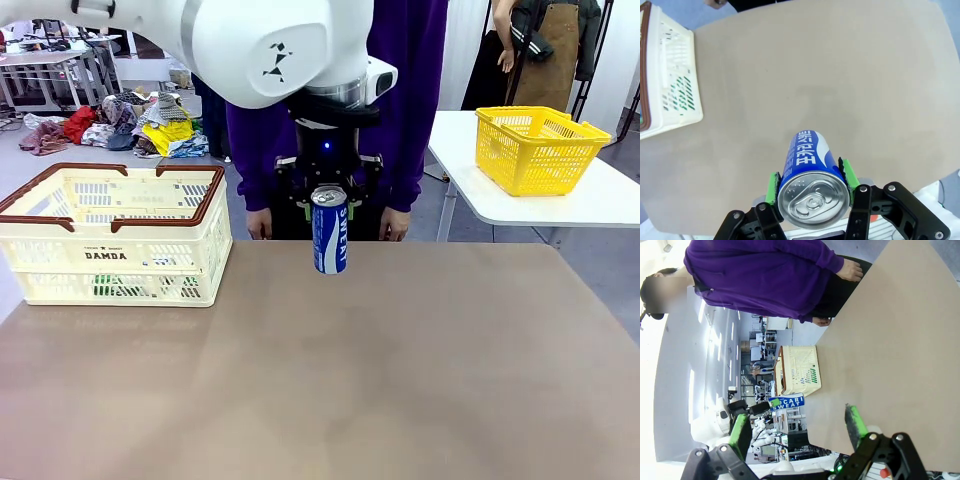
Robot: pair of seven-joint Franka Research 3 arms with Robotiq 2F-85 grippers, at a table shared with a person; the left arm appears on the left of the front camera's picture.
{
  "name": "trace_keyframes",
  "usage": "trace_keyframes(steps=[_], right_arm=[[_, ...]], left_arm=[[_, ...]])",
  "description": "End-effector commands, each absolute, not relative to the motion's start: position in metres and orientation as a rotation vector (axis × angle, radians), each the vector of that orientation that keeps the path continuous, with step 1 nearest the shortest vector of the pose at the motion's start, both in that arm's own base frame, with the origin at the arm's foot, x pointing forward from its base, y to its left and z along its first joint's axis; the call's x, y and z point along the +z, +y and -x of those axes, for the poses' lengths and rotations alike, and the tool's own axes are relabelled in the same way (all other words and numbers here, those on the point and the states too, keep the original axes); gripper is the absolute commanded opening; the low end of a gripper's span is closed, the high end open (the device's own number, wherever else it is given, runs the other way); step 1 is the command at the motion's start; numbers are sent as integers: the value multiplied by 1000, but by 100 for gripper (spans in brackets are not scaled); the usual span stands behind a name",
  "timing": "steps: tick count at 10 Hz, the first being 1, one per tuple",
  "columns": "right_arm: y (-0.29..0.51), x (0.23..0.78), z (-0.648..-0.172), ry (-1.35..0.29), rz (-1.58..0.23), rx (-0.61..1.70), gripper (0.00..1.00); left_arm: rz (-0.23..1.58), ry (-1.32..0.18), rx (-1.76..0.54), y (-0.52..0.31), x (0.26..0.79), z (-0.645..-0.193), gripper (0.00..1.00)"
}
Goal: Place the drinks into the Shopping basket.
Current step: Pick up one drink and place it into the Shopping basket.
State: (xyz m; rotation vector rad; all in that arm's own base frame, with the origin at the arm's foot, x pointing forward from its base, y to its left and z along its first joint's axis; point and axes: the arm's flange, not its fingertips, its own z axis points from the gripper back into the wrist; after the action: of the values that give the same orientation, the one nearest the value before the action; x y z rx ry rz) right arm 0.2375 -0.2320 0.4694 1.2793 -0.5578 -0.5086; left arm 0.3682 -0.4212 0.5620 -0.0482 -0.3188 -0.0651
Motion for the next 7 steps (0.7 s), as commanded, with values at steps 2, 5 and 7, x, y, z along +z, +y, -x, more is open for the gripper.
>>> trace_keyframes(steps=[2,5,7], right_arm=[[-233,472,-239,-580,-1295,-499,100],[-233,472,-239,-580,-1295,-499,100],[-233,472,-239,-580,-1295,-499,100]], left_arm=[[49,-310,-72,-424,561,-373,0],[64,-345,-13,-413,562,-388,0],[119,-319,-216,-372,586,-416,0]])
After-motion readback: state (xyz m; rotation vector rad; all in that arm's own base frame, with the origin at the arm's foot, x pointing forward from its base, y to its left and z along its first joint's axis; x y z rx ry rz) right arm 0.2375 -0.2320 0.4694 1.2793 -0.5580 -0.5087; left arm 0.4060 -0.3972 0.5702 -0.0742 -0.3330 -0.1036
